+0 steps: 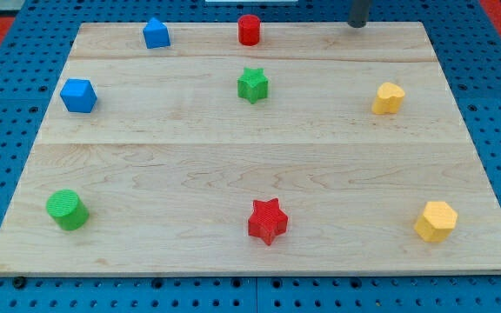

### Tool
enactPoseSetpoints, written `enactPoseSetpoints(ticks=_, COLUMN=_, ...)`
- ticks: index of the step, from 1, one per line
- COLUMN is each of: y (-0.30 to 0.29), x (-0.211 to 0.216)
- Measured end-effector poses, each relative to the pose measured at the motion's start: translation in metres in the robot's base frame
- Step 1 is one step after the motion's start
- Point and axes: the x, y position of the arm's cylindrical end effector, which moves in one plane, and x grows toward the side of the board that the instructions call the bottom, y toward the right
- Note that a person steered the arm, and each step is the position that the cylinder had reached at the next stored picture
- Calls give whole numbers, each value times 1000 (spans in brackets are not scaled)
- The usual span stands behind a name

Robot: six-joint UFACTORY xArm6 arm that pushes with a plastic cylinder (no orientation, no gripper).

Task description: Place the red circle to top left of green star

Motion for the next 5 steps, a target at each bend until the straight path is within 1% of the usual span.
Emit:
enactPoseSetpoints(ticks=1, y=-25, x=1)
enactPoseSetpoints(ticks=4, y=-158, x=4)
enactPoseSetpoints(ticks=5, y=-161, x=11)
